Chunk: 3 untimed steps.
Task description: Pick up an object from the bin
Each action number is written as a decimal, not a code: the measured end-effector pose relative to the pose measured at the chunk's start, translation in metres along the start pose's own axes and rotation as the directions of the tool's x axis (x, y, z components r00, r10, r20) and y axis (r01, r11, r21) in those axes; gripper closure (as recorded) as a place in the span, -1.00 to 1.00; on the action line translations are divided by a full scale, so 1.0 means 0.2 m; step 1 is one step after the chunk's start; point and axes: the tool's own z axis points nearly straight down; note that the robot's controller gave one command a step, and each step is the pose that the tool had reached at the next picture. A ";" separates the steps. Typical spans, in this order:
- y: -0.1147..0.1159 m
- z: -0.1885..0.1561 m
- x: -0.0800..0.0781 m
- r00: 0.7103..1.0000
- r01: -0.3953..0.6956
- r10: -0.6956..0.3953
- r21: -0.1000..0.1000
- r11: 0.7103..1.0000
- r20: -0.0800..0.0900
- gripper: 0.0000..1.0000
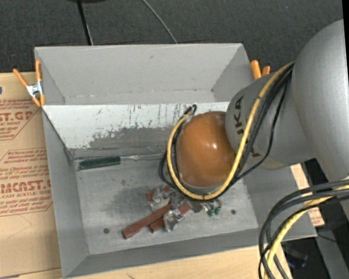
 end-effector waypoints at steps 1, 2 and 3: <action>0.00 0.00 0.00 1.000 0.000 0.000 0.000 1.000 0.000 1.00; 0.00 -0.01 0.00 1.000 0.000 0.000 -0.001 1.000 -0.006 1.00; 0.00 -0.02 0.01 1.000 0.000 0.000 0.000 1.000 -0.022 1.00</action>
Offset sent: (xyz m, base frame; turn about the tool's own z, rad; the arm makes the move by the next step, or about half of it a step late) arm 0.0000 0.0000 0.0164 0.0000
